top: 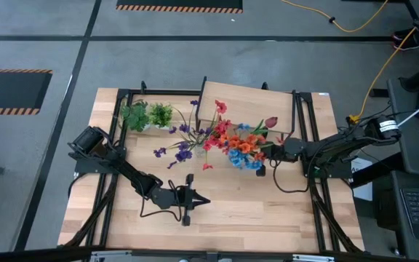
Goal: Pick and place flowers into a vace then onto a shelf
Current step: Put the orange flowers into the blue vase, then put the blue vase with the flowers on the shelf
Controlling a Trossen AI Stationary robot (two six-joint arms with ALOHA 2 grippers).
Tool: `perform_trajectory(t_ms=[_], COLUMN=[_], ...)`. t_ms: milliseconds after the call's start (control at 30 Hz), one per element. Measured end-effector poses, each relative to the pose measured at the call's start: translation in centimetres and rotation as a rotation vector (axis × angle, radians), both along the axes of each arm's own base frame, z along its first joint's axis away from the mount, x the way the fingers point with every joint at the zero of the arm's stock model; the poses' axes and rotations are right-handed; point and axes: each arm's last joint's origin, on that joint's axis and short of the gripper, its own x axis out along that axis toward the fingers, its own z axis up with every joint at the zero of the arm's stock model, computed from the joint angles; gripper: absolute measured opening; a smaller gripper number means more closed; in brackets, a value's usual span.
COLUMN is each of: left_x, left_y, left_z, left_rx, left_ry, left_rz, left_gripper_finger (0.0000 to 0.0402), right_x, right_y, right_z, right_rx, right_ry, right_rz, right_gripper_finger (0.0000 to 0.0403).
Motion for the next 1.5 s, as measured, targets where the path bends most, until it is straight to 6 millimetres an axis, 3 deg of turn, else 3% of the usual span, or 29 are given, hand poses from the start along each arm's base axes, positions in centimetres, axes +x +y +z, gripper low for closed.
perform_trajectory(t_ms=[400, 600, 1133, 1367, 1500], left_x=[0.0, 0.0, 0.0, 0.0, 0.0], left_y=[0.0, 0.0, -0.1, -0.1, 0.0], left_z=[0.0, 0.0, -0.1, -0.1, -0.1], left_rx=[0.000, -0.003, -0.009, -0.009, -0.008], left_ry=[0.001, 0.004, 0.007, 0.007, 0.007], left_rz=[0.000, -0.002, -0.009, -0.009, -0.008], left_gripper_finger=[0.0003, 0.0003, 0.0003, 0.0003, 0.0003], right_x=[-0.1, -0.5, -2.9, -3.6, -3.6], right_y=[0.0, 0.4, 0.5, 1.2, 1.5], right_z=[-0.7, -0.4, 0.2, -0.5, -0.6], right_rx=[0.042, 0.039, 0.122, 0.137, 0.136], right_ry=[0.069, 0.079, 0.191, 0.291, 0.300], right_rz=[-0.004, 0.016, 0.015, 0.056, 0.083], right_gripper_finger=[0.0148, 0.0181, 0.0195, 0.0196, 0.0217])
